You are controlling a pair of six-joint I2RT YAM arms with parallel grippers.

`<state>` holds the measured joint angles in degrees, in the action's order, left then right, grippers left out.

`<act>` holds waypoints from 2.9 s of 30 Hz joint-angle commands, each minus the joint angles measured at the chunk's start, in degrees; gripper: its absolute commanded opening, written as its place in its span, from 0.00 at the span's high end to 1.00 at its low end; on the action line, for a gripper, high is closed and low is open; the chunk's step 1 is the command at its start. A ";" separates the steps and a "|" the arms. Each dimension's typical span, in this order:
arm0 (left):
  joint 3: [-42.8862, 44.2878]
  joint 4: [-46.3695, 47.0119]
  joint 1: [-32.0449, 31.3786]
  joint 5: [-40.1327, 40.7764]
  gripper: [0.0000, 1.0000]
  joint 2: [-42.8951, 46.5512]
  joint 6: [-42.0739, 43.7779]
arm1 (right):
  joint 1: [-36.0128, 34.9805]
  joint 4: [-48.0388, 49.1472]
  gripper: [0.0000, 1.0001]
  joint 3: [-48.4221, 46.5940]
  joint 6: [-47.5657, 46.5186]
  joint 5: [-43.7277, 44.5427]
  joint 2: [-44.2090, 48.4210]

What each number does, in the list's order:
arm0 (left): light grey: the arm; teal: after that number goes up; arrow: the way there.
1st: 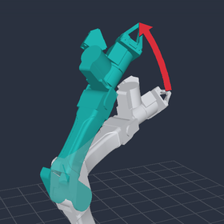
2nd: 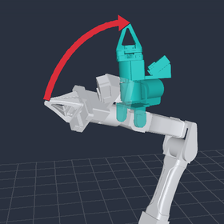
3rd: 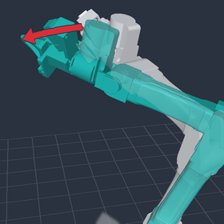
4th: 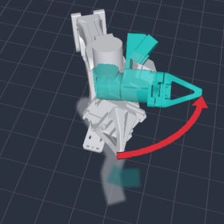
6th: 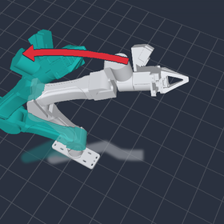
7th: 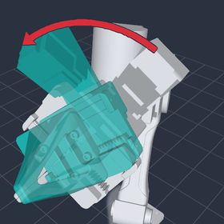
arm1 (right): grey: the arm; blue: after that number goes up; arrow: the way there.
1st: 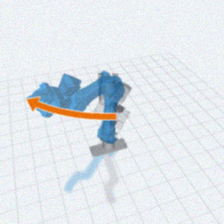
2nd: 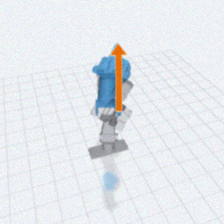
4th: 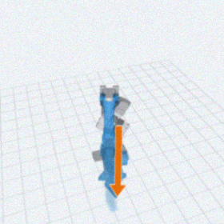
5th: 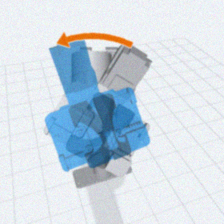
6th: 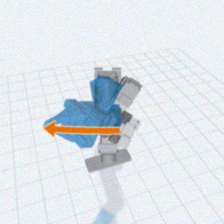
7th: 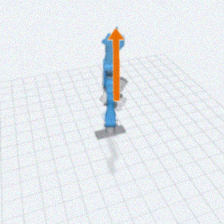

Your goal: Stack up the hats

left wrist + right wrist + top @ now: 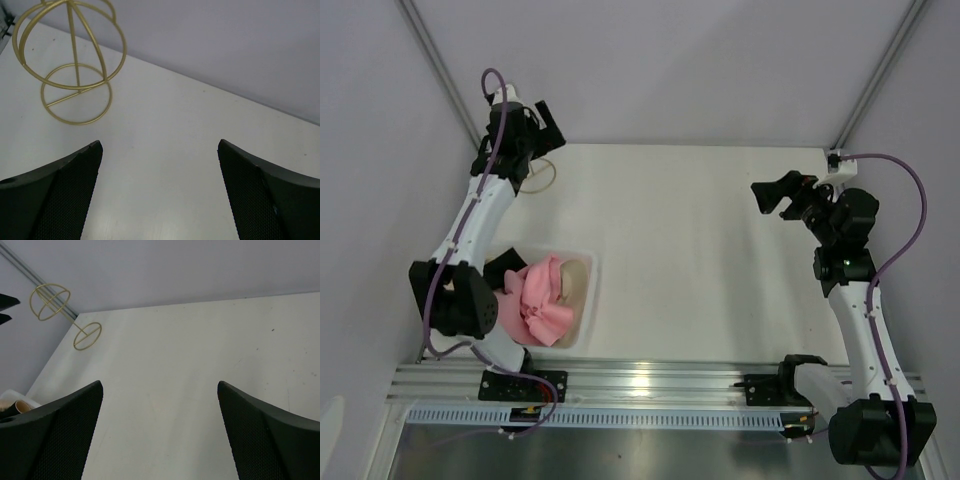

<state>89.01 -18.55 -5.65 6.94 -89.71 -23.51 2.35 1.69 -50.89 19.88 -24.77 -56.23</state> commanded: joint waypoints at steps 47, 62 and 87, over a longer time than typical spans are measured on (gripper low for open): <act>8.84 4.31 -7.16 -15.22 0.99 -12.70 5.29 | -4.99 -4.76 0.01 -3.25 -6.44 20.28 6.04; -29.23 17.48 -46.63 -0.53 0.99 13.85 3.47 | -0.06 -14.70 0.00 2.55 1.13 27.32 15.61; -25.64 10.46 -60.18 8.01 0.89 7.54 17.45 | 0.02 -20.06 0.00 5.89 0.69 23.19 21.95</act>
<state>61.01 -5.02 -65.34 15.49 -81.10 -7.03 2.11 -18.81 -44.86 20.82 -0.67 -34.24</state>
